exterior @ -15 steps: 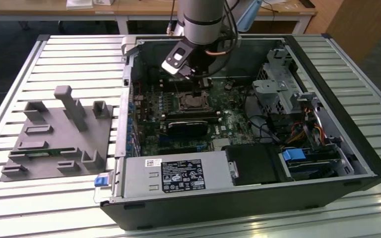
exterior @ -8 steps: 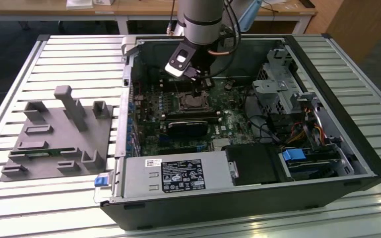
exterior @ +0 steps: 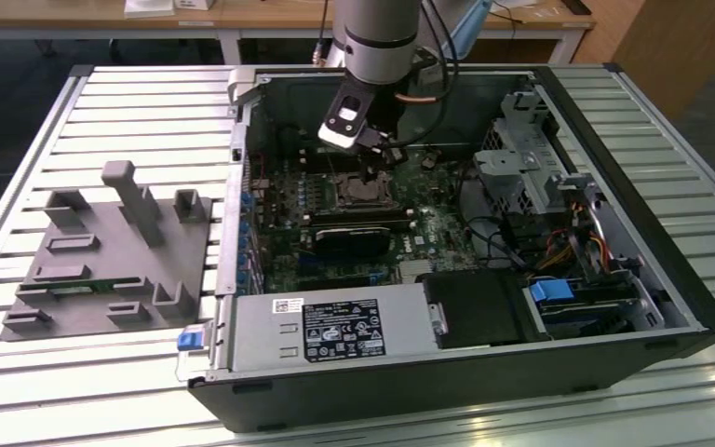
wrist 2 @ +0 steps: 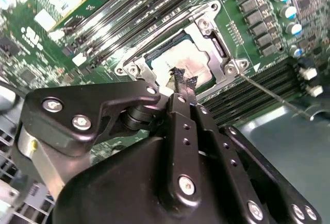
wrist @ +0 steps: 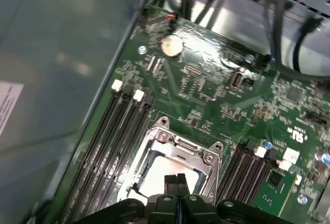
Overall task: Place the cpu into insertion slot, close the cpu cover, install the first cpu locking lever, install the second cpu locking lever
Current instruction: 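Close the cpu cover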
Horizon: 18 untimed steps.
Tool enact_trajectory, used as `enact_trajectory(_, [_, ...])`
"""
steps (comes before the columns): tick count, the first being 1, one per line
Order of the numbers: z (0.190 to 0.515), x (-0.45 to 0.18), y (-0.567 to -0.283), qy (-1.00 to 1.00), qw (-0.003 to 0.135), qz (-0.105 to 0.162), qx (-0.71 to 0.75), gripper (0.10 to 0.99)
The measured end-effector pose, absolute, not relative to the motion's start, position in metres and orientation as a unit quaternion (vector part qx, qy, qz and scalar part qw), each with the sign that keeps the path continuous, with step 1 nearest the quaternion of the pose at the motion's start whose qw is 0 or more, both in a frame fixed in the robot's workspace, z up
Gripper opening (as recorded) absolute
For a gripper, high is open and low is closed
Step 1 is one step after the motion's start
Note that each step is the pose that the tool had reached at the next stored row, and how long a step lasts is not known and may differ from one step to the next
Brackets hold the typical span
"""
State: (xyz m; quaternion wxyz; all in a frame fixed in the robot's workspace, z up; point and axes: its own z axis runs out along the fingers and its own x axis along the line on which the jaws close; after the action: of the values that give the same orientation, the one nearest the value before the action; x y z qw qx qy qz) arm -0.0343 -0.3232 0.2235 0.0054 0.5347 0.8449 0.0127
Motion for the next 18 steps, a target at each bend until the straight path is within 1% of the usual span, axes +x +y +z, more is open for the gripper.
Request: enact_trajectory(18, [0.2229,-0.0343,-0.3232,0.921,0.003,0.013,0.390,0.106])
